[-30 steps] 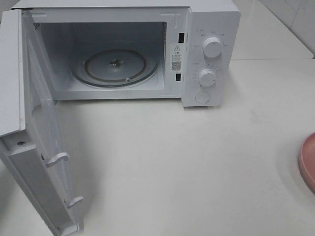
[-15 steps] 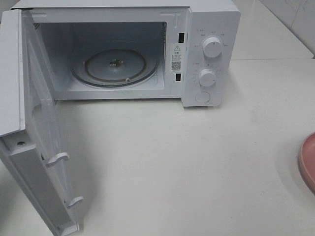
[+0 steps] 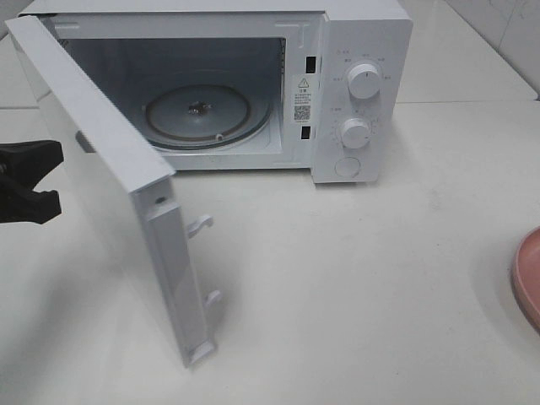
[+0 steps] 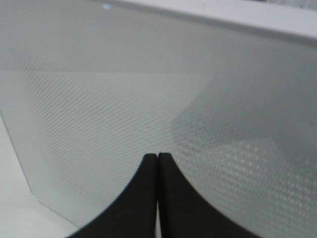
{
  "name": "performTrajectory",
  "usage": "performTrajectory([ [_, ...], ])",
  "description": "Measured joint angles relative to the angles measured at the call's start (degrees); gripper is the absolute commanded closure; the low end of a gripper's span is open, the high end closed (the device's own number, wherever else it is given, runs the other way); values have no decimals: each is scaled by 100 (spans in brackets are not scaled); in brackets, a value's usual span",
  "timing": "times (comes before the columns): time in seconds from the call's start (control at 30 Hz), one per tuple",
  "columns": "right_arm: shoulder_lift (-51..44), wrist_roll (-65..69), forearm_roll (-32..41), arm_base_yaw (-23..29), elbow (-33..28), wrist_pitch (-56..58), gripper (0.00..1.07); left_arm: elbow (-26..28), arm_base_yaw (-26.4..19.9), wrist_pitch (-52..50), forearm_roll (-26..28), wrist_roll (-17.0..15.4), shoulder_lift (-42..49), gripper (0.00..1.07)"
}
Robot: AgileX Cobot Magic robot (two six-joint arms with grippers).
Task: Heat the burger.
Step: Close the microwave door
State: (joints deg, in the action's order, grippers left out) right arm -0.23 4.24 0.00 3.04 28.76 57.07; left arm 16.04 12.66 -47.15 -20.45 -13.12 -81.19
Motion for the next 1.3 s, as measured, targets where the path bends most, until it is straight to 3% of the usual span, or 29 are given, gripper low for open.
performTrajectory([
  [0.4, 0, 0, 0, 0, 0, 0, 31, 46, 963, -183, 1020, 476, -493, 107],
  [0.7, 0, 0, 0, 0, 0, 0, 31, 590, 1822, -264, 1919, 842, -1117, 107],
  [0.93, 0, 0, 0, 0, 0, 0, 31, 1037, 2074, -264, 2235, 871, -1473, 107],
  [1.0, 0, 0, 0, 0, 0, 0, 31, 1387, 2212, -264, 2395, 871, -1696, 107],
  [1.3, 0, 0, 0, 0, 0, 0, 31, 2131, 2315, -52, 2527, 871, -2045, 107],
])
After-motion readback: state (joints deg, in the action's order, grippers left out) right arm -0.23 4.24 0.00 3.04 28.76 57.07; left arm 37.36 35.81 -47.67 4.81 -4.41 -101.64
